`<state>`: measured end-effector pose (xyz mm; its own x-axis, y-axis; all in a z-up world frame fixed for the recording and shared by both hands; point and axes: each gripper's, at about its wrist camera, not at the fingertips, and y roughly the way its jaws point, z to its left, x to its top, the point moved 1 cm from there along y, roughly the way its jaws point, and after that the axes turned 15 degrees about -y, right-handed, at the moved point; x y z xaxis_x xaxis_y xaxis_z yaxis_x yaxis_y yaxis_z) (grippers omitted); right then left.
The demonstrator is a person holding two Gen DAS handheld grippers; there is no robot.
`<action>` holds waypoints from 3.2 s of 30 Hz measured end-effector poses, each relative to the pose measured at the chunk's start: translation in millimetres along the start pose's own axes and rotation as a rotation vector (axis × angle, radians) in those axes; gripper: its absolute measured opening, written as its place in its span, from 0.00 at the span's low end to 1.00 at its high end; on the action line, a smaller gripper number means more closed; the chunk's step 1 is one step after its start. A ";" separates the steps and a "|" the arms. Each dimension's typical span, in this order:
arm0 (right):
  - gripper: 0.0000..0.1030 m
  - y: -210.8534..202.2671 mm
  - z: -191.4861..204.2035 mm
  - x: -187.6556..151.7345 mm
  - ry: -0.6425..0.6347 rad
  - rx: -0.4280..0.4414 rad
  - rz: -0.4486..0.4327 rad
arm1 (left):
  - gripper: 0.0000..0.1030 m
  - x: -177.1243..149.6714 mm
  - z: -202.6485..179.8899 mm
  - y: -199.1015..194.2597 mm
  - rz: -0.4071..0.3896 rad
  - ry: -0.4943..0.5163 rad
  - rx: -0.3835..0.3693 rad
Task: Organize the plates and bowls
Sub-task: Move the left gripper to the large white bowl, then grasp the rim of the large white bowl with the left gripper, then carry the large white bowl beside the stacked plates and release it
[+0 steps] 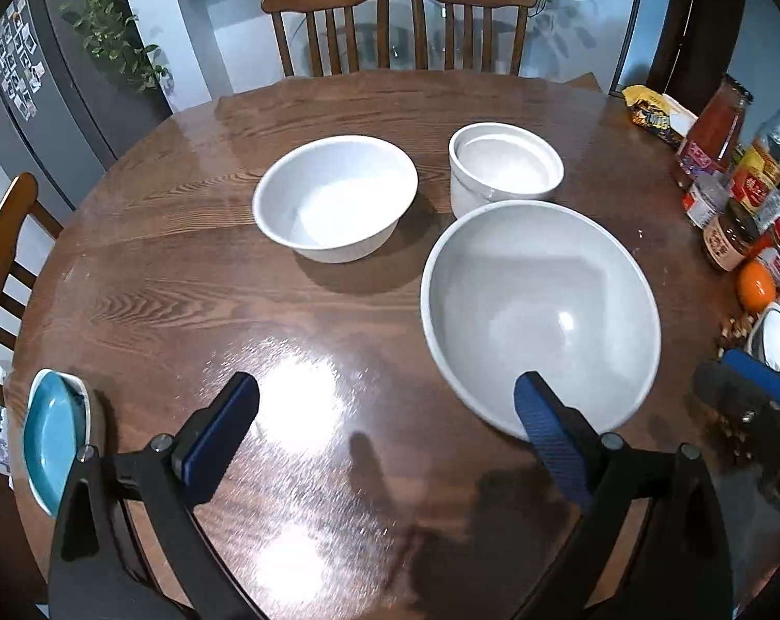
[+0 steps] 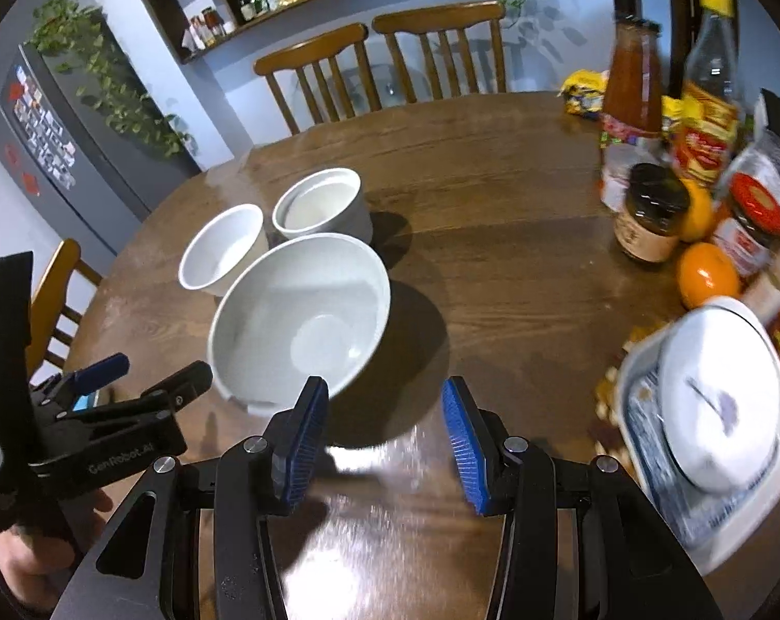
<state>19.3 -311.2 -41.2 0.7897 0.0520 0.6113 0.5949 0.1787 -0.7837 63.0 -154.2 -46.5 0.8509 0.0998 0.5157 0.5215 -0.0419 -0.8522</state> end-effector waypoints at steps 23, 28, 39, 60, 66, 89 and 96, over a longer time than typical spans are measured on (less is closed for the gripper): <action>0.17 48.7 -0.3 7.2 -0.009 0.088 0.039 | 0.17 0.7 -21.8 35.6 0.074 0.090 -0.068; 0.16 44.6 4.7 7.1 -0.006 0.073 0.050 | 0.17 -2.2 -17.7 29.7 0.062 0.102 -0.066; 0.16 17.6 50.0 0.7 -0.079 0.105 0.023 | 0.17 -16.8 25.8 -14.3 -0.026 0.081 -0.039; 0.16 31.1 159.2 -11.2 -0.224 0.201 0.080 | 0.18 -42.1 132.2 -34.9 -0.007 -0.063 0.060; 0.16 43.7 182.0 -11.8 -0.239 0.209 0.108 | 0.18 -43.6 154.0 -26.9 0.016 -0.085 0.069; 0.16 69.8 210.4 -5.9 -0.235 0.180 0.159 | 0.21 -31.7 179.1 1.7 0.075 -0.056 0.072; 0.16 68.1 207.0 -7.3 -0.211 0.168 0.158 | 0.24 -32.2 172.9 2.6 0.076 -0.032 0.069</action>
<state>23.0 -96.0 -76.2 0.8113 0.2918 0.5066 0.4204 0.3111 -0.8524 26.0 14.4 -80.5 0.8848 0.1309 0.4473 0.4490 0.0177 -0.8934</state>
